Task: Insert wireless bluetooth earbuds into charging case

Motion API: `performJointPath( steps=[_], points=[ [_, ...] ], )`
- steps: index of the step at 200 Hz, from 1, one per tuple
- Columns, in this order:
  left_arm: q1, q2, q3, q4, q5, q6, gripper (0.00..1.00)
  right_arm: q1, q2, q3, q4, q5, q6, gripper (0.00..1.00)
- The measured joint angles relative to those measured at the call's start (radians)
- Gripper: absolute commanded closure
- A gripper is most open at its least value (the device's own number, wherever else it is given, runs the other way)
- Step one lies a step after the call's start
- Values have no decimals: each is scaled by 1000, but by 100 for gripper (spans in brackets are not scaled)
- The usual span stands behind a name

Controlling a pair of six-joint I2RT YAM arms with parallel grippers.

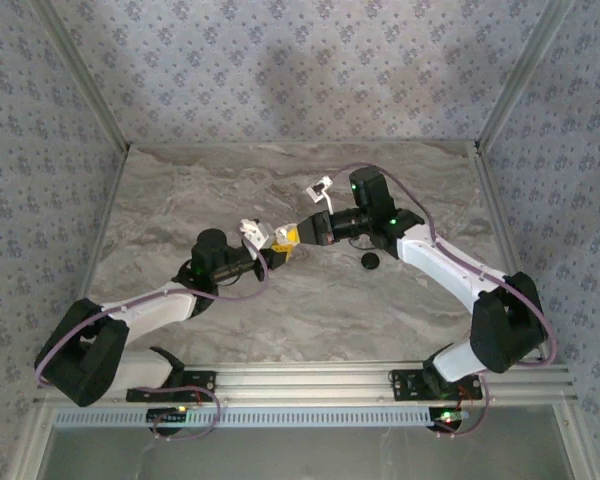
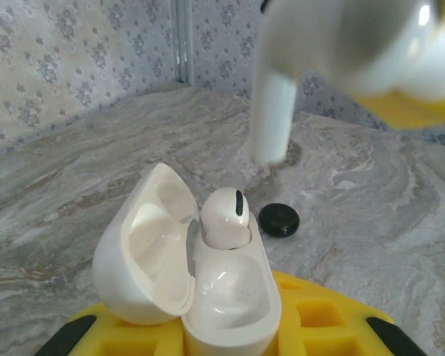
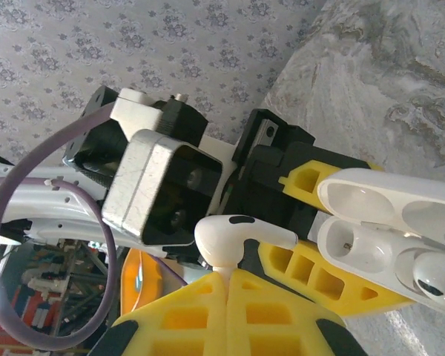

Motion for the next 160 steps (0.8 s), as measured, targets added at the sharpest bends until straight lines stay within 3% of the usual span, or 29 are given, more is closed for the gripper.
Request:
performJointPath(
  steps=[160],
  points=[
    [-20, -2, 0, 56, -58, 34, 90, 1, 35, -41, 132, -21, 124, 97]
  ],
)
